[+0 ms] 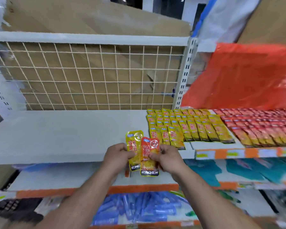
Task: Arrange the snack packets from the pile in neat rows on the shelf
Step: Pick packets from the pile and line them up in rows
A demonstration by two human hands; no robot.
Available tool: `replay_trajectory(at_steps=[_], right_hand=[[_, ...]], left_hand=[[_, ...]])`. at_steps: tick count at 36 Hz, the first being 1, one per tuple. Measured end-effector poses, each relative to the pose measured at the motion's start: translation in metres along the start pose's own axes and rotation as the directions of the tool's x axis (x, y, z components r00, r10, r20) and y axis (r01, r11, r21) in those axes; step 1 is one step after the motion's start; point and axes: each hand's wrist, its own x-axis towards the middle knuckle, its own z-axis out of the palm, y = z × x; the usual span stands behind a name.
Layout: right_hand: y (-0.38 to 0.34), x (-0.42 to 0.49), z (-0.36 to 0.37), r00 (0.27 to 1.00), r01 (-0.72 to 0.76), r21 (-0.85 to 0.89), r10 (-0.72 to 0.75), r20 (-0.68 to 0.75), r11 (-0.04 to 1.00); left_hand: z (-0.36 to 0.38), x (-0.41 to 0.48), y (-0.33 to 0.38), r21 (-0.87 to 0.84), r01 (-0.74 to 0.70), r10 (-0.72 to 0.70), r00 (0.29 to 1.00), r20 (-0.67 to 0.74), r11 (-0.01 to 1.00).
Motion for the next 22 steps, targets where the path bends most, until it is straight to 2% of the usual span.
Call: replay_trajectory(at_steps=[10, 17, 22], right_hand=[[0.045, -0.02, -0.1, 0.988, -0.031, 0.095, 0.046, -0.149, 0.995], [0.051, 0.027, -0.16, 0.984, -0.031, 0.092, 0.046, -0.17, 0.995], [0.048, 0.057, -0.195, 0.983, -0.034, 0.044, 0.042, -0.181, 0.998]], left_hand=[[0.111, -0.004, 0.02, 0.054, -0.042, 0.035, 0.99, 0.134, 0.998], [0.171, 0.048, 0.035, 0.12, -0.043, 0.029, 0.993, 0.118, 0.992], [0.201, 0.076, 0.039, 0.257, -0.078, 0.063, 0.996, 0.067, 0.963]])
